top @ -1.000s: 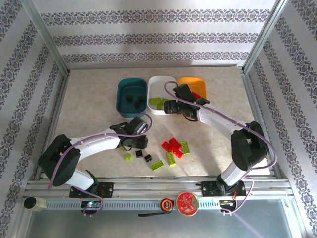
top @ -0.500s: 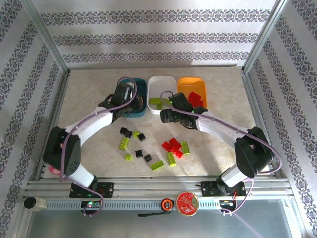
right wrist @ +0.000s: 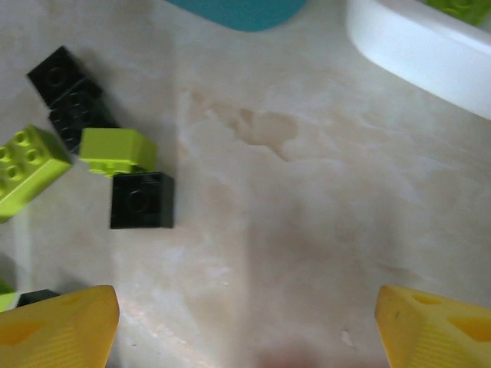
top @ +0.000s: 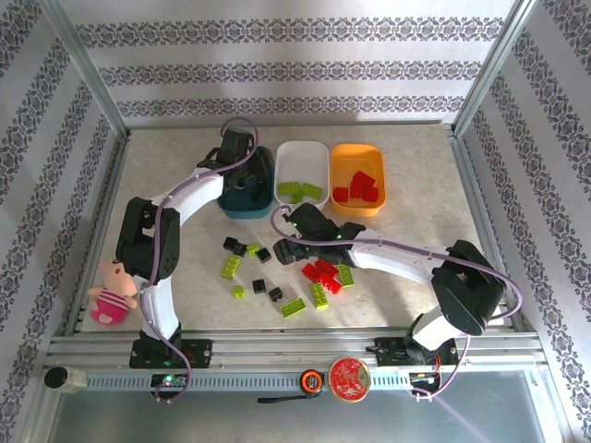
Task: Sort the legos into containers by color
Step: Place the lego in the container, then pick up the lego from the center of the table.
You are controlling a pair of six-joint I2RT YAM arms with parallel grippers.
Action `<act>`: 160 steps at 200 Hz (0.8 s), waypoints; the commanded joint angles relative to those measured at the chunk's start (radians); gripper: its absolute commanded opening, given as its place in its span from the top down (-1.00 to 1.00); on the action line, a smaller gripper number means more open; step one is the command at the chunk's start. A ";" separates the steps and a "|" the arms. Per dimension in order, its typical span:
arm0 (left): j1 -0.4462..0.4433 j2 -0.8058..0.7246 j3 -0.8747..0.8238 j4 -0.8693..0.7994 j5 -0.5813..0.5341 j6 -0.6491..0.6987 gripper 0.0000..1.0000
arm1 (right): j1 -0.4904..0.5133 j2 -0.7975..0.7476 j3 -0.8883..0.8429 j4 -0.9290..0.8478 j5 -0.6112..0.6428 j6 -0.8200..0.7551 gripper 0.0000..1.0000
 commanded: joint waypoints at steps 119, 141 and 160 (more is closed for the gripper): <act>0.010 -0.953 -0.766 -0.033 -0.200 -0.096 -0.87 | 0.057 0.293 0.146 0.089 -0.112 -0.097 -0.62; 0.009 -1.069 -0.844 -0.084 -0.207 -0.112 -0.90 | 0.058 0.340 0.188 0.073 -0.109 -0.103 -0.62; 0.010 -1.138 -0.890 -0.132 -0.222 -0.126 -0.99 | 0.058 0.374 0.214 0.061 -0.096 -0.108 -0.60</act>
